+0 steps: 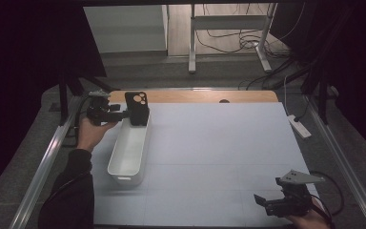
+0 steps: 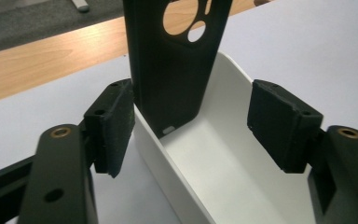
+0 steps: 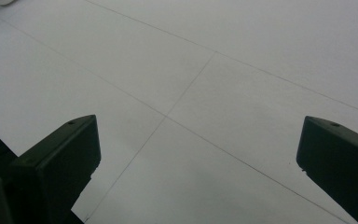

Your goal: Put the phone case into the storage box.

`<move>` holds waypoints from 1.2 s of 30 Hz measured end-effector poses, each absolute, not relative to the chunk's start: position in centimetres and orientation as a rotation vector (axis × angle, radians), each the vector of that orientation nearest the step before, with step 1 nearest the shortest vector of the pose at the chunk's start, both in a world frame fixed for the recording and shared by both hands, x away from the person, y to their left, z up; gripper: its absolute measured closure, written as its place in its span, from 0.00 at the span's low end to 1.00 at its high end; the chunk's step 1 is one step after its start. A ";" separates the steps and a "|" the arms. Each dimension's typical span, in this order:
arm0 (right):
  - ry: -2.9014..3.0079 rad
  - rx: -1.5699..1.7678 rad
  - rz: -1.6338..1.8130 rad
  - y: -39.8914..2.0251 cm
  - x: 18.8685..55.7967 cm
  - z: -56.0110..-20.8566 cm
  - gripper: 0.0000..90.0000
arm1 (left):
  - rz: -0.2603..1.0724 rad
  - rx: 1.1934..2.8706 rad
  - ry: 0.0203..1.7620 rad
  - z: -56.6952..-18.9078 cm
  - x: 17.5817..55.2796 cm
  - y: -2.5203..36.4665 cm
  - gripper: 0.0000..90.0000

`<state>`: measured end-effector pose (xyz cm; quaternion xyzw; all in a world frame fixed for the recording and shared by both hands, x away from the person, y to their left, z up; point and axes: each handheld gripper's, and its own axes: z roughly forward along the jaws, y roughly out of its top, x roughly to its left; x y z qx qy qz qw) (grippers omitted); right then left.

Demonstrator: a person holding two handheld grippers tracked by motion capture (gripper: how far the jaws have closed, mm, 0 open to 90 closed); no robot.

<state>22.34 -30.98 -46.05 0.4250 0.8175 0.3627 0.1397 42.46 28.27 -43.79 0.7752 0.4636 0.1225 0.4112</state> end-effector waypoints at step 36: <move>2.364 1.224 1.041 -30.9 22.3 -46.0 0.00 | 0.297 1.957 1.134 -44.1 37.4 26.9 0.02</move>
